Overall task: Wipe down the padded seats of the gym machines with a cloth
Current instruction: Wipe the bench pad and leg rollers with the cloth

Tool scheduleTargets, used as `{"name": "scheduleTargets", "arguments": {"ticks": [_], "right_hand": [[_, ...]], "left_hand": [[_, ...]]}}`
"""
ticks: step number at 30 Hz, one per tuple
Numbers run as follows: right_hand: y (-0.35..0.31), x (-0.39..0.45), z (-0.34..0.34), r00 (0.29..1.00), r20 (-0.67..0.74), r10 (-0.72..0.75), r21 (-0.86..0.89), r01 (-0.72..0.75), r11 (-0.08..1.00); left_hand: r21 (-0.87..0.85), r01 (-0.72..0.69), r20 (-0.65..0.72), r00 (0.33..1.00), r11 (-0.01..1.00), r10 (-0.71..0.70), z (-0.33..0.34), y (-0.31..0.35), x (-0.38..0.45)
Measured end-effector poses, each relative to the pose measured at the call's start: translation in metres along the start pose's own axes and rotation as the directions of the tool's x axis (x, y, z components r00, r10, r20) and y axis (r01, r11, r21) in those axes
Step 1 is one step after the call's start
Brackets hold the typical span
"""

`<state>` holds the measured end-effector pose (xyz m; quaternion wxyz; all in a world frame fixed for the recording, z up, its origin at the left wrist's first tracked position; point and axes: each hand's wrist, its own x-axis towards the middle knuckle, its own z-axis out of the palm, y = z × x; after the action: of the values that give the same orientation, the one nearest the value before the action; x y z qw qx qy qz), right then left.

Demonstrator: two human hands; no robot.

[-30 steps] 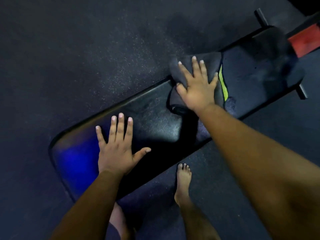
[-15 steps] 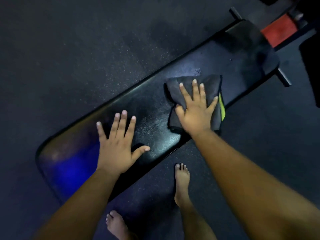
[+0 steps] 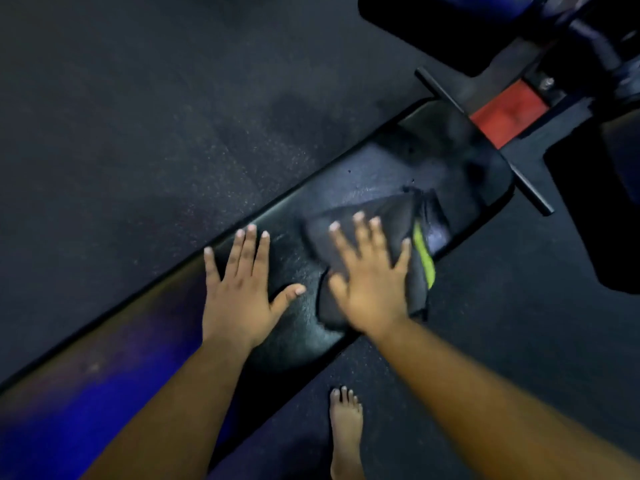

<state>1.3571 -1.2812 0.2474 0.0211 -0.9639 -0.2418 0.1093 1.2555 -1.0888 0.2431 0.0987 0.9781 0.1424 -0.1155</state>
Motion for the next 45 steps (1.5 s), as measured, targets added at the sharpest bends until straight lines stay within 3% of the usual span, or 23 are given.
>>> {"name": "scheduleTargets", "arguments": {"ticks": [2,4,5,6,8,9,10,14,17,21,23,27,28,30,32,34,37,38,40,43,44,45], "right_hand": [[-0.006,0.014,-0.004,0.946,0.069,-0.316,0.014,0.315,0.949],[0.017,0.078,-0.017,0.826,0.134,-0.548,-0.037,0.557,0.83],[0.029,0.112,-0.023,0.813,0.147,-0.564,-0.066,0.577,0.814],[0.038,0.142,-0.029,0.864,0.132,-0.486,-0.069,0.498,0.865],[0.029,0.165,-0.029,0.983,0.08,-0.164,-0.013,0.165,0.986],[0.014,0.155,-0.028,0.997,0.042,-0.062,0.007,0.062,0.998],[-0.001,0.131,-0.023,0.998,0.009,-0.061,0.015,0.061,0.998],[-0.016,0.021,-0.008,0.915,0.073,-0.396,0.048,0.394,0.918],[-0.013,0.072,-0.008,0.878,0.078,-0.473,-0.008,0.475,0.88],[-0.041,0.12,-0.015,0.944,0.088,-0.319,0.001,0.32,0.947],[-0.035,0.078,-0.011,0.964,0.071,-0.257,0.032,0.256,0.966],[0.028,0.007,-0.013,0.954,0.151,-0.26,-0.024,0.267,0.963],[0.049,0.019,-0.015,0.97,0.143,-0.199,-0.047,0.207,0.977],[0.075,0.069,-0.023,0.995,0.081,0.066,-0.035,-0.063,0.997],[0.072,0.124,-0.03,0.956,0.078,0.284,0.02,-0.286,0.958],[0.052,0.14,-0.031,0.966,0.04,0.256,0.017,-0.257,0.966],[0.063,0.082,-0.024,0.995,0.083,-0.063,0.012,0.062,0.998],[0.087,0.066,-0.025,0.993,0.093,-0.069,0.006,0.068,0.998],[0.142,0.07,-0.027,0.988,0.052,0.148,0.026,-0.149,0.988],[0.179,0.134,-0.039,0.807,0.048,0.589,0.168,-0.588,0.792],[0.174,0.152,-0.043,0.764,0.055,0.643,0.155,-0.643,0.75],[0.162,0.165,-0.046,0.763,0.036,0.645,0.129,-0.644,0.754]], "left_hand": [[-0.02,0.035,-0.015,0.999,0.999,-0.036,0.004,0.0,0.0],[-0.014,0.02,-0.012,1.0,1.0,-0.02,0.006,0.001,0.002],[0.0,0.013,-0.01,1.0,1.0,-0.013,0.006,0.001,0.002],[0.02,0.01,-0.008,1.0,1.0,-0.009,0.006,0.001,0.004],[0.047,0.02,0.026,0.999,0.999,-0.021,0.006,0.001,0.006],[0.052,0.02,0.039,0.999,0.998,-0.022,0.005,0.001,0.007],[0.052,0.019,0.046,0.999,0.998,-0.021,0.004,0.002,0.006],[0.051,-0.007,0.046,0.999,0.999,0.005,0.003,-0.002,0.006],[0.046,-0.021,0.04,0.999,0.999,0.019,0.004,-0.002,0.005],[0.034,-0.014,0.053,0.999,0.999,0.012,0.003,-0.001,0.005],[0.011,-0.047,0.087,0.995,0.999,0.046,0.002,-0.002,0.004],[-0.017,-0.145,0.145,0.979,0.989,0.146,-0.008,-0.005,0.007],[-0.024,-0.184,0.135,0.973,0.983,0.185,-0.013,-0.005,0.012],[-0.017,-0.289,0.093,0.953,0.957,0.29,-0.022,0.002,0.035],[-0.008,-0.352,0.069,0.934,0.936,0.352,-0.028,0.016,0.07],[0.011,-0.361,0.08,0.93,0.933,0.359,-0.029,0.035,0.11],[0.036,-0.336,0.127,0.936,0.941,0.329,-0.029,0.053,0.148],[0.055,-0.34,0.139,0.934,0.939,0.33,-0.027,0.056,0.153],[0.087,-0.365,0.155,0.924,0.927,0.35,-0.024,0.059,0.157],[0.095,-0.369,0.139,0.925,0.925,0.354,-0.019,0.061,0.159],[0.094,-0.371,0.152,0.922,0.924,0.355,-0.019,0.062,0.16],[0.094,-0.373,0.157,0.921,0.923,0.357,-0.02,0.062,0.16]]}}
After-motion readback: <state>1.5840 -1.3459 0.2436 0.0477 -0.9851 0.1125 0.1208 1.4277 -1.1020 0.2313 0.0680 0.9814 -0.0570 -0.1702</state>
